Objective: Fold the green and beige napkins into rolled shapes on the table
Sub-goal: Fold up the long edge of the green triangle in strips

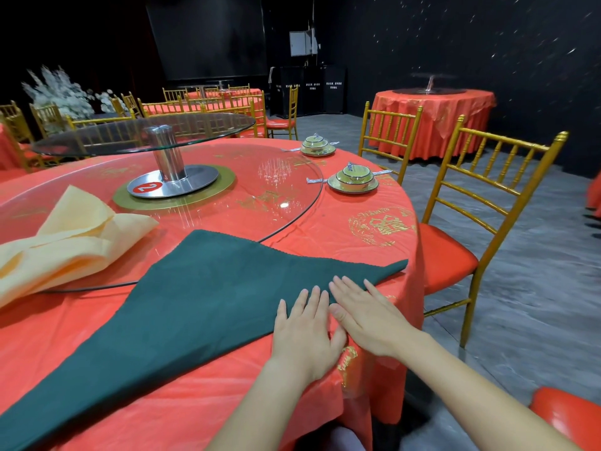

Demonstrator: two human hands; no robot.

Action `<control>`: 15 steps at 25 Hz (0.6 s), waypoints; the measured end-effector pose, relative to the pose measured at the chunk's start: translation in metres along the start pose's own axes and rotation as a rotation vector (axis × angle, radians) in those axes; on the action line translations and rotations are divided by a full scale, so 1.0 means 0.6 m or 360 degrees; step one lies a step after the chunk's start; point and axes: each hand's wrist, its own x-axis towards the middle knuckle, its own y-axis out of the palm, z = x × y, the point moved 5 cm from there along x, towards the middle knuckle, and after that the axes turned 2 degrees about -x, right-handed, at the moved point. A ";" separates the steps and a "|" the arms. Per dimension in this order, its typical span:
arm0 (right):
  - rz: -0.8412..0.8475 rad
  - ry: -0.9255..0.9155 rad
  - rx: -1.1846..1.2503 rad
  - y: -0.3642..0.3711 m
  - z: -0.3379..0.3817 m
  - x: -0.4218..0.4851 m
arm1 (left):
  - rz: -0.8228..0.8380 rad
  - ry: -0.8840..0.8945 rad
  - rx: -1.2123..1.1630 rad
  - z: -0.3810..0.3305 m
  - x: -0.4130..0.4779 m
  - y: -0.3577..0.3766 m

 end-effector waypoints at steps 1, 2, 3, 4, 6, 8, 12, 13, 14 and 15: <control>0.0007 0.0015 0.0002 0.005 -0.001 -0.001 | 0.0025 0.0000 -0.0011 0.000 0.001 -0.001; 0.0004 0.0029 -0.0005 0.008 -0.003 -0.002 | 0.0066 0.0004 -0.0010 0.002 0.001 -0.003; -0.0003 0.0037 -0.0019 0.009 -0.005 -0.001 | 0.0113 0.0014 0.0002 0.006 0.000 -0.007; -0.0005 0.0042 -0.0031 0.010 -0.006 -0.001 | 0.0141 0.0034 0.0018 0.012 -0.004 -0.011; -0.0005 0.0044 -0.0046 0.009 -0.004 -0.001 | 0.0138 0.0061 0.0065 0.039 -0.024 -0.023; -0.0006 0.0049 -0.0052 0.009 -0.004 -0.002 | 0.0114 0.0027 0.0101 0.085 -0.053 -0.036; 0.0015 0.0054 -0.0067 0.011 -0.005 -0.001 | -0.0012 -0.0131 0.0111 0.201 -0.125 -0.074; 0.0023 0.0055 -0.0075 0.011 -0.005 -0.001 | -0.0111 -0.0161 0.0086 0.225 -0.142 -0.086; 0.0032 0.0055 -0.0082 0.013 -0.006 -0.001 | -0.0209 -0.0218 0.0051 0.247 -0.159 -0.095; 0.0035 0.0054 -0.0089 0.013 -0.007 -0.001 | -0.0287 -0.0281 0.0022 0.265 -0.174 -0.103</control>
